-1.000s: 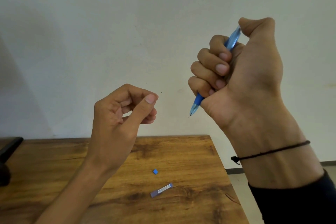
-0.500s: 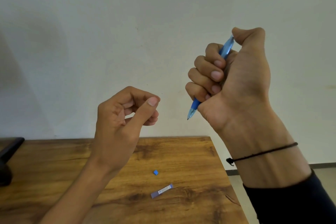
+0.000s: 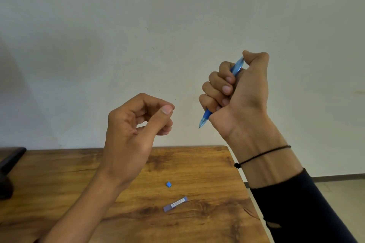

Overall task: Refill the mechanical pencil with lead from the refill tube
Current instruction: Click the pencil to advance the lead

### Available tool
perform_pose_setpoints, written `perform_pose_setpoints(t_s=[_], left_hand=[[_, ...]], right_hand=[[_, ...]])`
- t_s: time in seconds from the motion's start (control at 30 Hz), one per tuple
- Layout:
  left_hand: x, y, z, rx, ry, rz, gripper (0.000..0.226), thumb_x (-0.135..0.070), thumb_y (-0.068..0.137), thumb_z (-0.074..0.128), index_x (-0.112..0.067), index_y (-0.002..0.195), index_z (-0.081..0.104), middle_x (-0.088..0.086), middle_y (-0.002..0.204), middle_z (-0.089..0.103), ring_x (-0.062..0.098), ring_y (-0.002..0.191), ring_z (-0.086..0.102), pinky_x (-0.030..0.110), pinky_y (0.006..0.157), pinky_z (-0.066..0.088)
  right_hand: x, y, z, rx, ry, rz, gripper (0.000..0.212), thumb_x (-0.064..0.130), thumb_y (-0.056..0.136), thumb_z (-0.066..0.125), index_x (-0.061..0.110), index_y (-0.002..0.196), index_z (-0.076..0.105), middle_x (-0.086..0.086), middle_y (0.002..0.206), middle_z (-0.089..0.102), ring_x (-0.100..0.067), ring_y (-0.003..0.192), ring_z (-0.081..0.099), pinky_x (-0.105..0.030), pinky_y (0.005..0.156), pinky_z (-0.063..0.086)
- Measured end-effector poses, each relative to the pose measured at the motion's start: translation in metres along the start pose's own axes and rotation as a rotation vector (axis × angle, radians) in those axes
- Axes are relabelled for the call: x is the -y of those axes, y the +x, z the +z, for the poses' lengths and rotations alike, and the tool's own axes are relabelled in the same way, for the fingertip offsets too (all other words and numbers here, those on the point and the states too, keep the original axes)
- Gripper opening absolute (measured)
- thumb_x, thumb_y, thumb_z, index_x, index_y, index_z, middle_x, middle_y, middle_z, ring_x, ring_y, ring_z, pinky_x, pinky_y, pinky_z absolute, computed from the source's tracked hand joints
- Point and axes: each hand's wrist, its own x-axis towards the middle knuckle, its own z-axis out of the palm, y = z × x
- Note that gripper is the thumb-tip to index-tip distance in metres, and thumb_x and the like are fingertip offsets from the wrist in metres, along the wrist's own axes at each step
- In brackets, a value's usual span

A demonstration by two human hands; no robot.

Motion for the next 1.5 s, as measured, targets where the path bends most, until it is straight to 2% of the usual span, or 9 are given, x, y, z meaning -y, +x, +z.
perform_pose_setpoints(t_s=[1.03, 1.2, 1.5], left_hand=[[0.003, 0.000, 0.000, -0.003, -0.014, -0.006, 0.022, -0.041, 0.088, 0.071, -0.022, 0.094, 0.080, 0.008, 0.080, 0.076, 0.022, 0.075, 0.075, 0.031, 0.070, 0.066], [0.004, 0.000, -0.001, -0.001, -0.005, -0.003, 0.021, -0.041, 0.089, 0.071, -0.022, 0.094, 0.080, 0.009, 0.080, 0.076, 0.024, 0.075, 0.074, 0.036, 0.071, 0.068], [0.008, -0.002, 0.000, 0.024, 0.013, -0.015, 0.025, -0.042, 0.089, 0.071, -0.020, 0.095, 0.080, 0.009, 0.079, 0.076, 0.023, 0.075, 0.075, 0.034, 0.071, 0.067]], right_hand=[[0.008, -0.006, 0.006, 0.043, 0.038, 0.005, 0.056, 0.050, 0.102, 0.038, 0.020, 0.056, 0.027, 0.005, 0.048, 0.020, -0.012, 0.042, 0.011, -0.023, 0.040, 0.014], [0.010, -0.005, 0.006, 0.045, 0.048, 0.000, 0.056, 0.050, 0.102, 0.038, 0.020, 0.056, 0.028, 0.005, 0.048, 0.021, -0.012, 0.042, 0.012, -0.023, 0.040, 0.015], [0.004, -0.001, 0.002, 0.058, 0.038, -0.003, 0.058, 0.052, 0.104, 0.041, 0.018, 0.057, 0.034, 0.004, 0.050, 0.027, -0.012, 0.042, 0.016, -0.024, 0.039, 0.018]])
